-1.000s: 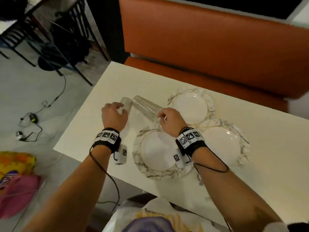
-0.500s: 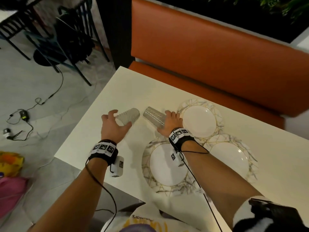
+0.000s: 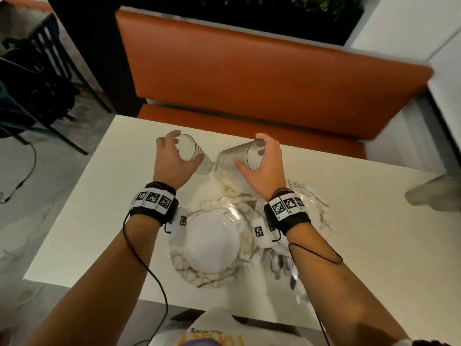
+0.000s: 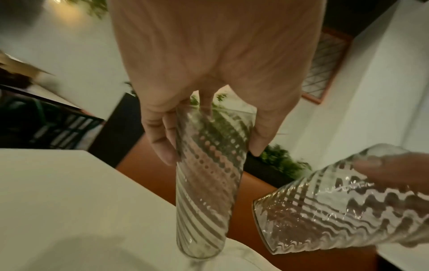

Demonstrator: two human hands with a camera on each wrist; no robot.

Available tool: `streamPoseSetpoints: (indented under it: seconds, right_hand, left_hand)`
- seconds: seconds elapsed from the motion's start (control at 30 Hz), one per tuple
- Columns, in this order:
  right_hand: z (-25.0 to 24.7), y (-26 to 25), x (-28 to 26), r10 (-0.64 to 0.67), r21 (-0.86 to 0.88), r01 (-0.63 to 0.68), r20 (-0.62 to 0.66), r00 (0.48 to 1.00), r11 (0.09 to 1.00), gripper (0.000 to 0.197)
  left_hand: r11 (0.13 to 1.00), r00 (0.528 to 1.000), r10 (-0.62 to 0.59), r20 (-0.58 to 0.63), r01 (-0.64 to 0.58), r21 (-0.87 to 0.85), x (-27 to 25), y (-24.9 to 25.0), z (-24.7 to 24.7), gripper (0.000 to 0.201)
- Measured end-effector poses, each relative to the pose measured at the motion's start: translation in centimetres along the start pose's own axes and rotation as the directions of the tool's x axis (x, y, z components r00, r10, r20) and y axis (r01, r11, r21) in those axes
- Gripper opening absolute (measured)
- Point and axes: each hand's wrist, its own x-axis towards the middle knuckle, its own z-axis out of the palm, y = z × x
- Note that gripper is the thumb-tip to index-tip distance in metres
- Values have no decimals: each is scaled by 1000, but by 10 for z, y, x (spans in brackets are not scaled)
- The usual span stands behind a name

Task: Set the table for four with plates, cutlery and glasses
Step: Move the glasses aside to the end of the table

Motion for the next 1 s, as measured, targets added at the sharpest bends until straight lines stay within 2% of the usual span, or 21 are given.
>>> streamPoseSetpoints:
  seconds: [0.13, 0.3, 0.4, 0.53, 0.63, 0.73, 0.8, 0.93, 1.0]
  right_hand:
    - [-87, 44, -11, 49, -23, -53, -154, 987, 998, 88]
    - [-200, 123, -43, 146, -86, -179, -300, 943, 980, 84]
    - [-273, 182, -70, 255, -182, -329, -339, 906, 926, 80]
    - [-356, 258, -104, 399, -289, -514, -375, 837, 807, 83]
    - [-400, 304, -119, 472, -335, -586, -364, 803, 738, 91]
    - [-432, 338, -125, 522, -341, -618, -335, 784, 709, 94]
    - [-449, 354, -127, 530, -310, -623, -337, 779, 718, 91]
    - [-479, 378, -121, 518, -242, -617, -366, 773, 749, 87]
    - [-492, 385, -115, 527, -240, -625, -366, 767, 743, 92]
  left_hand:
    - [997, 984, 75, 159, -78, 13, -10, 65, 82, 89]
    - [989, 935, 127, 330, -146, 32, -50, 156, 195, 97]
    - [985, 894, 135, 427, -169, 42, -86, 210, 269, 99]
    - [973, 821, 169, 546, -228, 41, -137, 270, 359, 89]
    - [973, 776, 172, 607, -229, 18, -169, 306, 415, 88]
    - [973, 763, 142, 631, -225, 53, -191, 331, 462, 102]
    - [978, 764, 104, 636, -194, 73, -202, 345, 486, 110]
    - [967, 754, 110, 648, -232, 106, -216, 367, 524, 101]
    - [959, 744, 126, 656, -260, 110, -220, 375, 538, 100]
